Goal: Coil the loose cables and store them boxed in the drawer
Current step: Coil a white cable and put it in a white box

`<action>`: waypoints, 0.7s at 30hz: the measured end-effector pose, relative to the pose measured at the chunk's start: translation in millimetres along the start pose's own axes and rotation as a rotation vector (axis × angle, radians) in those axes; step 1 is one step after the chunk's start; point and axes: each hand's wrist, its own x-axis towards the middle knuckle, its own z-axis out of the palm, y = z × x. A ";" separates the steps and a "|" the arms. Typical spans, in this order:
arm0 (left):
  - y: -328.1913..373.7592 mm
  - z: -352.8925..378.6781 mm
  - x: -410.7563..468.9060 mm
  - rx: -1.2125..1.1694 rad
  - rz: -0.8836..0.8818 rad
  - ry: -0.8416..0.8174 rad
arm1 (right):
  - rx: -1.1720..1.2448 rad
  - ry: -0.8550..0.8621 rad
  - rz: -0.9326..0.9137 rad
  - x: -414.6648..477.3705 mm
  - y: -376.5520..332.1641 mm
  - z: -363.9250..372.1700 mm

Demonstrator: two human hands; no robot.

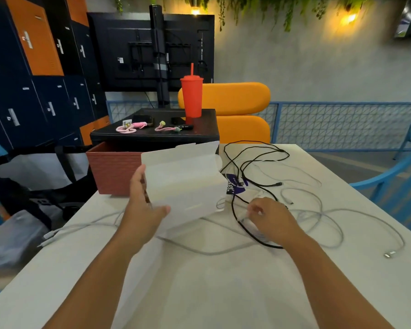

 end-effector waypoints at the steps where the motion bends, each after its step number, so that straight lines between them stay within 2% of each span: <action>1: -1.9 3.3 5.3 0.002 -0.001 -0.014 | -0.013 -0.052 0.028 3.5 3.1 -1.7; 6: -18.9 19.7 27.8 -0.010 0.033 -0.088 | -0.059 -0.317 0.052 11.7 9.2 -2.0; 9: -25.3 24.8 37.3 -0.007 0.055 -0.120 | 0.001 -0.394 0.051 15.3 12.4 -3.7; 12: -32.0 25.3 43.0 0.012 0.060 -0.111 | 0.076 -0.390 0.022 14.3 20.5 -1.1; 21: -37.0 24.9 45.9 0.024 0.113 -0.048 | -0.024 -0.304 -0.072 12.7 27.1 4.2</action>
